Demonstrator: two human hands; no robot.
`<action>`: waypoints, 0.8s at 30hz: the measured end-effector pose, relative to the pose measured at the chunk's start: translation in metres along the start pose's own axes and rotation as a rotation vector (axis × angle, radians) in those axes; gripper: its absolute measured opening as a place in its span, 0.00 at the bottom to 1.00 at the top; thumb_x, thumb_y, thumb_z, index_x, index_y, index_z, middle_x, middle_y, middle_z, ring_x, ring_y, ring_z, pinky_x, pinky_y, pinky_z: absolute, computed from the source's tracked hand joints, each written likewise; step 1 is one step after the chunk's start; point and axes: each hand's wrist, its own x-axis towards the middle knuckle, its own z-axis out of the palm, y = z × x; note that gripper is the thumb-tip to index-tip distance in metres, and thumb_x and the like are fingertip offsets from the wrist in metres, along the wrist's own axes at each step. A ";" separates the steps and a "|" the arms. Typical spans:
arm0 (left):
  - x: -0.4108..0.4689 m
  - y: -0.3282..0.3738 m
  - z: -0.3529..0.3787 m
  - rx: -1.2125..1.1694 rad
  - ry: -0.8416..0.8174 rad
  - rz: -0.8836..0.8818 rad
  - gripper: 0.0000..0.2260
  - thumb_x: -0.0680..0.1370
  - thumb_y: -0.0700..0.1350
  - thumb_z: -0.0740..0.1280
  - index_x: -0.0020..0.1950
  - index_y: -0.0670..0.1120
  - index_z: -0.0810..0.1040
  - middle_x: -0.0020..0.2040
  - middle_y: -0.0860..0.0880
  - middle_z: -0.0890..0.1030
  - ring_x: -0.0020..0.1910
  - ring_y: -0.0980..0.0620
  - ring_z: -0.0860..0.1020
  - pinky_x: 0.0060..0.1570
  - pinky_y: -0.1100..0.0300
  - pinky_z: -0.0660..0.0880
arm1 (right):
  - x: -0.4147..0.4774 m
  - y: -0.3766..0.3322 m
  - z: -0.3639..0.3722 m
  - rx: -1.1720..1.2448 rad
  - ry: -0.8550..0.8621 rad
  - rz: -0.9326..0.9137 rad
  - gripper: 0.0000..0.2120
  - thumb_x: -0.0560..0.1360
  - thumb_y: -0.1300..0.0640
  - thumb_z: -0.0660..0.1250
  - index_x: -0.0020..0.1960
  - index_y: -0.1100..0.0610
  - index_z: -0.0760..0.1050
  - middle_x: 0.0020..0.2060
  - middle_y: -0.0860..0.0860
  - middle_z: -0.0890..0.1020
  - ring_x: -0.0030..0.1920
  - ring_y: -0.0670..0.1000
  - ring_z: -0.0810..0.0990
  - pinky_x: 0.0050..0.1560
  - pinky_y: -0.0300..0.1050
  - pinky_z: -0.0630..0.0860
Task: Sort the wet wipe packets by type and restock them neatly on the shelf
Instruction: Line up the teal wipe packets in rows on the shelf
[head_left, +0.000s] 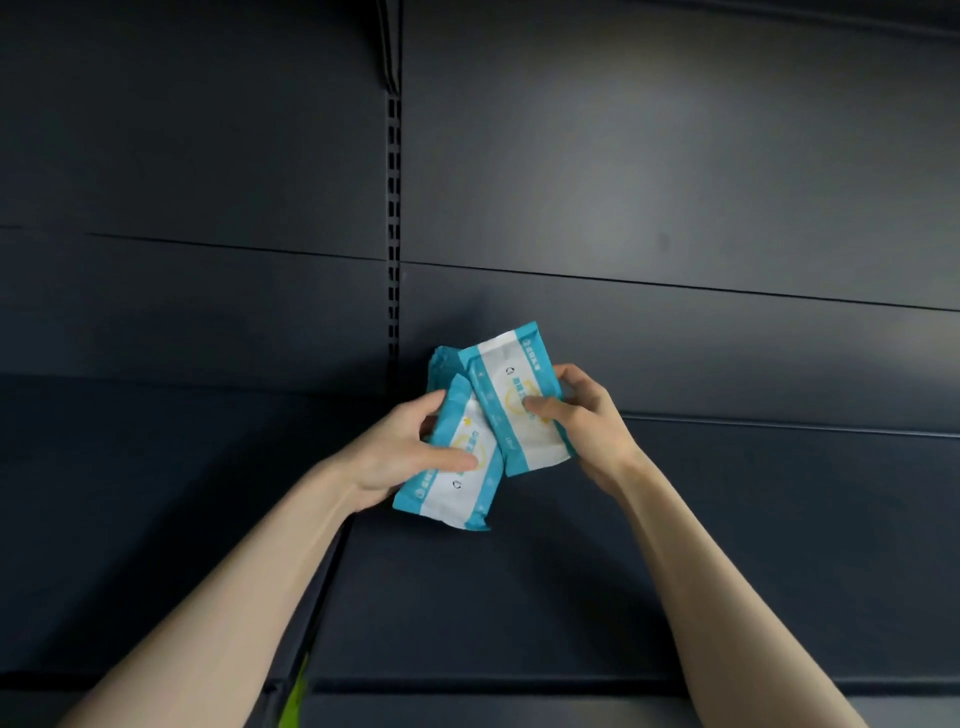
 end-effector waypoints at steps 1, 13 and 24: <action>0.000 0.000 -0.001 -0.015 0.028 -0.006 0.21 0.70 0.30 0.72 0.56 0.52 0.76 0.53 0.47 0.82 0.50 0.50 0.83 0.44 0.57 0.81 | 0.000 0.000 0.000 -0.011 0.013 -0.006 0.07 0.74 0.66 0.67 0.48 0.56 0.73 0.49 0.54 0.83 0.45 0.53 0.82 0.48 0.51 0.79; 0.024 -0.021 -0.007 0.224 0.600 0.139 0.19 0.67 0.32 0.76 0.52 0.45 0.74 0.46 0.51 0.79 0.44 0.54 0.79 0.40 0.63 0.76 | 0.001 0.005 -0.010 -0.261 0.152 -0.019 0.08 0.75 0.65 0.65 0.50 0.55 0.70 0.48 0.51 0.81 0.48 0.54 0.81 0.51 0.53 0.79; 0.030 -0.035 -0.004 0.555 0.643 0.260 0.20 0.72 0.35 0.72 0.62 0.47 0.77 0.44 0.46 0.76 0.36 0.58 0.72 0.35 0.74 0.68 | -0.005 -0.001 -0.009 -0.299 0.104 -0.105 0.10 0.74 0.67 0.67 0.46 0.53 0.76 0.41 0.48 0.82 0.43 0.51 0.83 0.43 0.45 0.81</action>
